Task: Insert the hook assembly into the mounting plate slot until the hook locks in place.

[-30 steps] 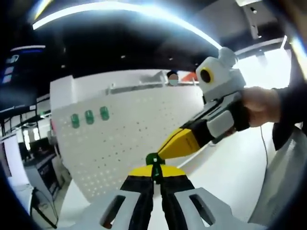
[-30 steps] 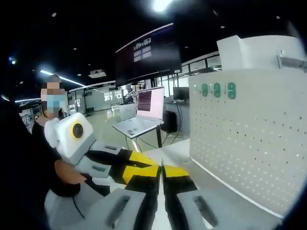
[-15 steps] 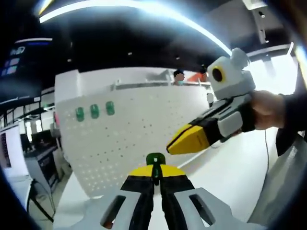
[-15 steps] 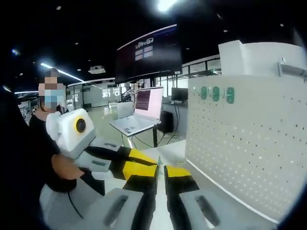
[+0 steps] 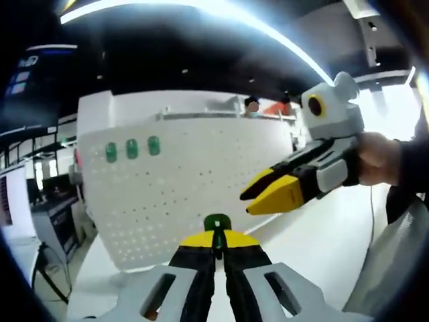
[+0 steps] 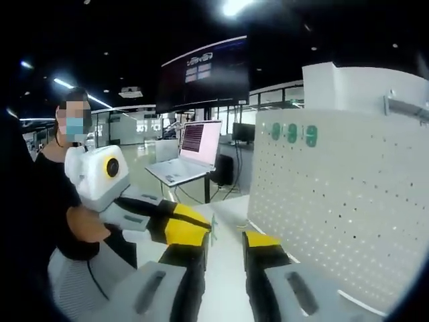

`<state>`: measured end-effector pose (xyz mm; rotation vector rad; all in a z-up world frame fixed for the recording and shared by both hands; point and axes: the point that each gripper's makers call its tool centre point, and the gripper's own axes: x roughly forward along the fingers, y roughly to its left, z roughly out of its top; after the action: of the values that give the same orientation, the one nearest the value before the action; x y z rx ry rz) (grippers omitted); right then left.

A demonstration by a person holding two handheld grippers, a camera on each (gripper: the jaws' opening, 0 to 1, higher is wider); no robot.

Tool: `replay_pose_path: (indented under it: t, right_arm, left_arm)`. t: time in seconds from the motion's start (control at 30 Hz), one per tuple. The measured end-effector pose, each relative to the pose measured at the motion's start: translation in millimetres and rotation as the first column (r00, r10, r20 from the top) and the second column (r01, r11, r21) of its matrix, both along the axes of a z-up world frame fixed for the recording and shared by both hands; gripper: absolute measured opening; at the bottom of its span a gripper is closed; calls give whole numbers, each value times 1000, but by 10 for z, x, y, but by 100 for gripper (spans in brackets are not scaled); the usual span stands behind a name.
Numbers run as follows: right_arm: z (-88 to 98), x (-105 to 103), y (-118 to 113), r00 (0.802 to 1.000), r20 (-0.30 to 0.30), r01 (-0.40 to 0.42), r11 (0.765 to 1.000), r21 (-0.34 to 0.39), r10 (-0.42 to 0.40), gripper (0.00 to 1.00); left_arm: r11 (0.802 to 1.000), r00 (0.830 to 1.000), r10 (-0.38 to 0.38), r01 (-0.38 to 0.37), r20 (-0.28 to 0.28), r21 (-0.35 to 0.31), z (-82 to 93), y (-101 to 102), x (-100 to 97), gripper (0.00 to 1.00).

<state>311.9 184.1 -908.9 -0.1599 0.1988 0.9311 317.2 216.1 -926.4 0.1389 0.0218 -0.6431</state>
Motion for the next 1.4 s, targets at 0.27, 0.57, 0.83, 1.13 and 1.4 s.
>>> replay_pose_path:
  t: [0.27, 0.57, 0.83, 1.13, 1.4]
  right_arm:
    - [-38, -21, -132, 999, 14, 29, 1000, -12, -29, 26]
    - [-42, -27, -283, 996, 46, 71, 997, -16, -70, 30]
    - [-25, 18, -425, 987, 94, 133, 991, -10, -132, 33]
    - [-89, 49, -552, 979, 114, 173, 985, -11, -171, 33]
    - [-120, 58, -577, 978, 108, 181, 983, -7, -179, 34]
  left_arm:
    - [1000, 1000, -4, 4, -17, -18, -10, -20, -5, 3]
    - [1000, 999, 7, -7, -39, -14, -55, -36, 7, 3]
    - [999, 998, 31, -33, -53, -24, -63, -31, 24, 3]
    - [998, 997, 62, -63, -44, -27, 45, -57, 110, 3]
    - [994, 996, 94, -95, -7, -53, 349, -63, 291, 3]
